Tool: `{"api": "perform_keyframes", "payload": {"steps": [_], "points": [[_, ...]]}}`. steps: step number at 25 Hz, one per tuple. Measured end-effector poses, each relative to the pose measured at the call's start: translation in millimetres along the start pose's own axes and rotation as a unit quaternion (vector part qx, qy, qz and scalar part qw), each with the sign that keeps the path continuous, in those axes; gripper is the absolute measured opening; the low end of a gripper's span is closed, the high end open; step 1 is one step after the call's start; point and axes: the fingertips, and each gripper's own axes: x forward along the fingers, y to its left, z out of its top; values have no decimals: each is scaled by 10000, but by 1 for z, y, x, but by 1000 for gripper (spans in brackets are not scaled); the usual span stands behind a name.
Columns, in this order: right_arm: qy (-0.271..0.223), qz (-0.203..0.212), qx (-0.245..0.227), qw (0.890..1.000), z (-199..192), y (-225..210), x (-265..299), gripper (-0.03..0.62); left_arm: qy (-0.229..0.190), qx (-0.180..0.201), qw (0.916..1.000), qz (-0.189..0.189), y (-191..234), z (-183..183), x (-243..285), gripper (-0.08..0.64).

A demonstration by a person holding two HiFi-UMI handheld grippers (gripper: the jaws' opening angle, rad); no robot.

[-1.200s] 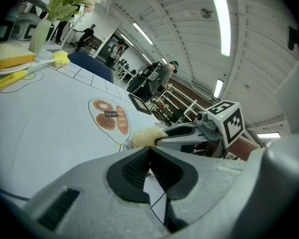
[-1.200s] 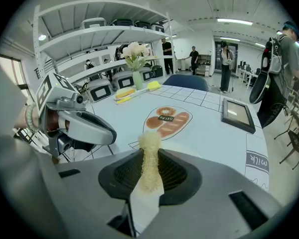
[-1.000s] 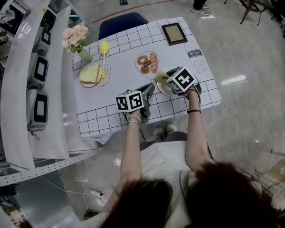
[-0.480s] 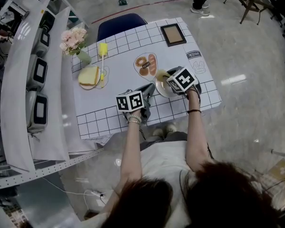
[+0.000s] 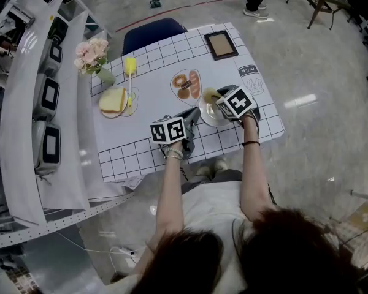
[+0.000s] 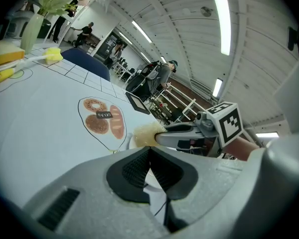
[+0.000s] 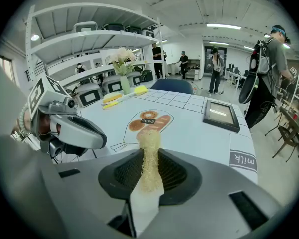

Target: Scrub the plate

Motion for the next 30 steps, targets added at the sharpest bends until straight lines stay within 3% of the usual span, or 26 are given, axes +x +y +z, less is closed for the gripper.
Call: {"api": "perform_keyframes", "payload": {"steps": [15, 30], "points": [[-152, -475, 286, 9983, -9, -16, -12, 80, 89, 35, 9999, -76, -4, -4, 2, 11], [-182, -594, 424, 9972, -21, -19, -23, 80, 197, 61, 9995, -254, -16, -9, 6, 11]]}}
